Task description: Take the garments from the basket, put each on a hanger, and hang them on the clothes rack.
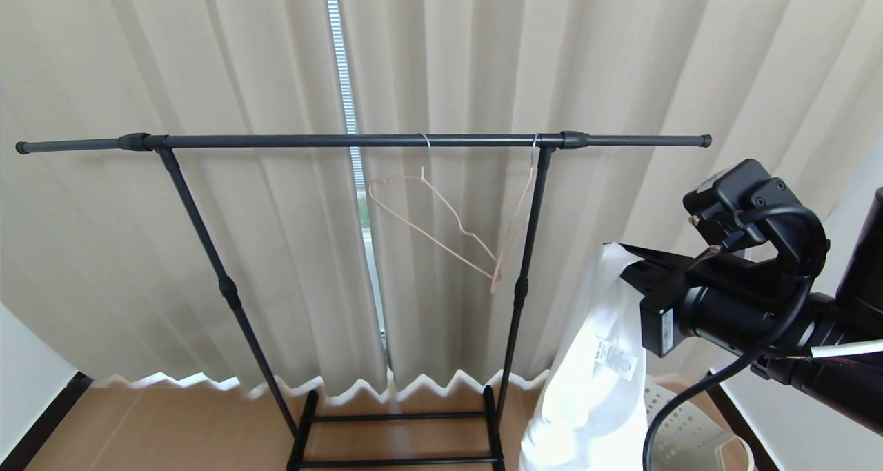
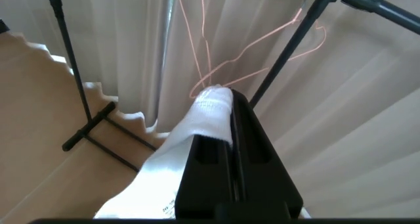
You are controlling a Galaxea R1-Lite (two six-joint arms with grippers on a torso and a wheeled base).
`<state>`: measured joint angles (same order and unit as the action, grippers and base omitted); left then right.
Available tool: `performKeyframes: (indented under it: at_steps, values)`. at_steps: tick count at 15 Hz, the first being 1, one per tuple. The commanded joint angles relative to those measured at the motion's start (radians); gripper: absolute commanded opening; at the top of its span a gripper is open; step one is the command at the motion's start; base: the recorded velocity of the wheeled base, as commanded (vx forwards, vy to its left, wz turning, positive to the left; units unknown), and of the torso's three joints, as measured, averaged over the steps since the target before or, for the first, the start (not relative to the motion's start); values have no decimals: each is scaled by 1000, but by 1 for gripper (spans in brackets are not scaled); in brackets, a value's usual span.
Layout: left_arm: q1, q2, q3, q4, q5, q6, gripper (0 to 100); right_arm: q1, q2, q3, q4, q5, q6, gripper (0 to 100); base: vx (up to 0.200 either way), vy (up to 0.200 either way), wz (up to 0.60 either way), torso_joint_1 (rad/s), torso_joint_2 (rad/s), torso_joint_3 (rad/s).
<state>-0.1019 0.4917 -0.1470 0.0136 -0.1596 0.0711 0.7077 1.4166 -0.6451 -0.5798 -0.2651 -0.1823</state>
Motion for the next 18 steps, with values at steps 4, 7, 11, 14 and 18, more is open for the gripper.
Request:
performKeyframes:
  at_steps: [4, 7, 11, 14, 18]
  values:
    - [-443, 683, -298, -169, -41, -168, 100, -7, 182, -90, -29, 6, 6, 0, 0, 0, 0, 0, 0, 0]
    - [-495, 906, -407, -238, -38, -244, 100, 18, 240, -116, -77, 6, 20, 0, 0, 0, 0, 0, 0, 0]
    - [-578, 1208, -611, -242, -26, -341, 100, 61, 288, -162, -97, -5, 100, 0, 0, 0, 0, 0, 0, 0]
    - [-628, 1364, -712, -242, 52, -382, 100, 98, 285, -163, -98, -6, 132, 0, 0, 0, 0, 0, 0, 0]
    - [-656, 1433, -784, -242, 77, -427, 100, 121, 275, -156, -98, -8, 133, 0, 0, 0, 0, 0, 0, 0]
